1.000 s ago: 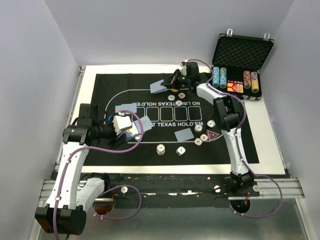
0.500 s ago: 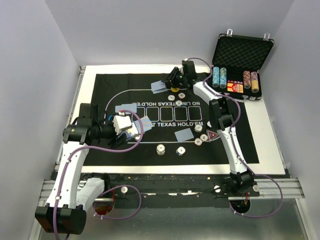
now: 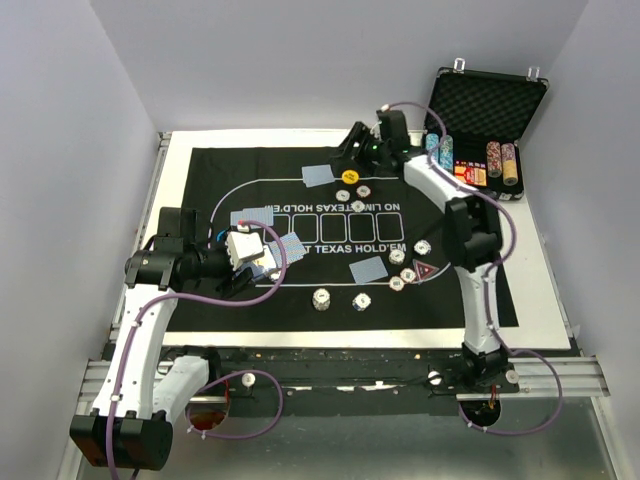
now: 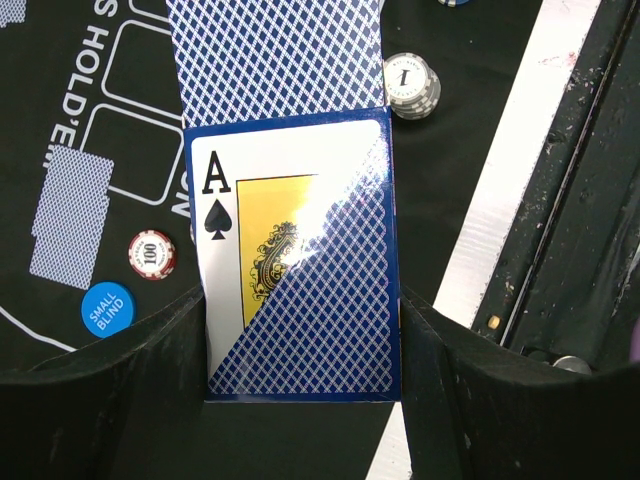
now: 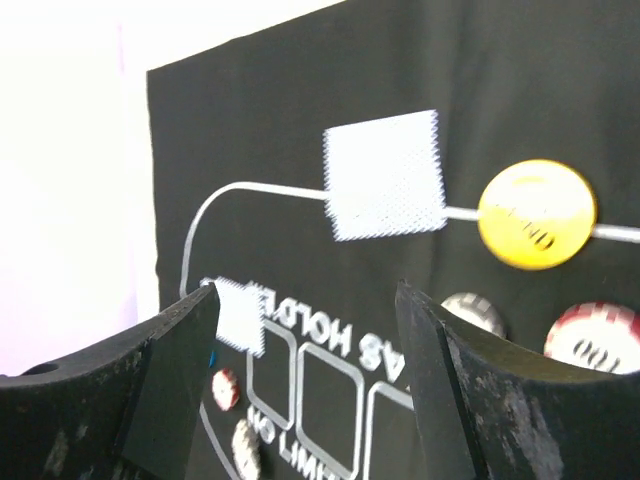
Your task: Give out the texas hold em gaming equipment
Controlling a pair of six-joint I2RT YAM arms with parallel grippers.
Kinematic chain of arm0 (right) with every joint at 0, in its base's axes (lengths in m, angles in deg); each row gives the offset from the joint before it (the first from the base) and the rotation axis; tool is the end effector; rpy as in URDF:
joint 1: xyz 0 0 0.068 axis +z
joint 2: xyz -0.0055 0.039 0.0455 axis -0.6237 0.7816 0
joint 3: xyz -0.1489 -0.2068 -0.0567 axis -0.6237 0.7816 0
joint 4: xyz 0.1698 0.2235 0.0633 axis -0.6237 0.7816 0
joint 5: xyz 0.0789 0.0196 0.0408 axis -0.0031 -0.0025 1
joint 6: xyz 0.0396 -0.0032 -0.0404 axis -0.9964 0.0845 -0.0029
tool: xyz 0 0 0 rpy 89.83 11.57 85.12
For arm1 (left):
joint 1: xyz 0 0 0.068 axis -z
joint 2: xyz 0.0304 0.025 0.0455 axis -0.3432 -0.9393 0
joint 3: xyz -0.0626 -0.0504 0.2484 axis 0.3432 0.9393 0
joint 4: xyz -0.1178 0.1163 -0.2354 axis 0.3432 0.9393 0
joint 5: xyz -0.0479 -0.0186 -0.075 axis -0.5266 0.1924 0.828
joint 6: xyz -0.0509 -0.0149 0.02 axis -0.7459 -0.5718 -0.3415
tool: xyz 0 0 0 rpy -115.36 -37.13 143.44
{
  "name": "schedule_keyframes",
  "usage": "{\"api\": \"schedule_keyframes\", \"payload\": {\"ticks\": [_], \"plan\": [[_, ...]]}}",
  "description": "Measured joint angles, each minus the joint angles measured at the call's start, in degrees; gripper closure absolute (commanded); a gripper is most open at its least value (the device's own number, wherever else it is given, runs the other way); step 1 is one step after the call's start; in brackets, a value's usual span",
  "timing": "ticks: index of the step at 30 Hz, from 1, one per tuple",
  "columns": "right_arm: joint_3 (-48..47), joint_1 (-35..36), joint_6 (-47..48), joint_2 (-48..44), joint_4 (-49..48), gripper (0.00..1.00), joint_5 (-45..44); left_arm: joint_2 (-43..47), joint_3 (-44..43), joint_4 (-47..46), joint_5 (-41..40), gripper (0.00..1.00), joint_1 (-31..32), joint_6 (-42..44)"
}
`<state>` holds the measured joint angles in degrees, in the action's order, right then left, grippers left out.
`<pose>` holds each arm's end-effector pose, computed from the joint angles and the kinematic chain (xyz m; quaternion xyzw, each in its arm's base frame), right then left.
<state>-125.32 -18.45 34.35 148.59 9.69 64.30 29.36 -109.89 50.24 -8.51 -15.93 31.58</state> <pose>0.5287 0.2090 0.1804 0.0930 0.8625 0.3847 0.3153 0.1832 -0.0409 0.3038 0.5212 0.7279 -0.2161 0.3897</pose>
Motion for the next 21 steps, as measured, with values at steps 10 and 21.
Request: {"api": "schedule_keyframes", "payload": {"ticks": [10, 21], "plan": [[26.71, 6.29, 0.98, -33.62, -8.87, 0.00, 8.11, 0.15, 0.02, -0.13, 0.00, 0.53, 0.00, -0.07], [39.89, 21.86, 3.72, -38.10, -6.64, 0.00, 11.61, 0.28, 0.02, -0.13, 0.00, 0.53, 0.00, -0.09]]}}
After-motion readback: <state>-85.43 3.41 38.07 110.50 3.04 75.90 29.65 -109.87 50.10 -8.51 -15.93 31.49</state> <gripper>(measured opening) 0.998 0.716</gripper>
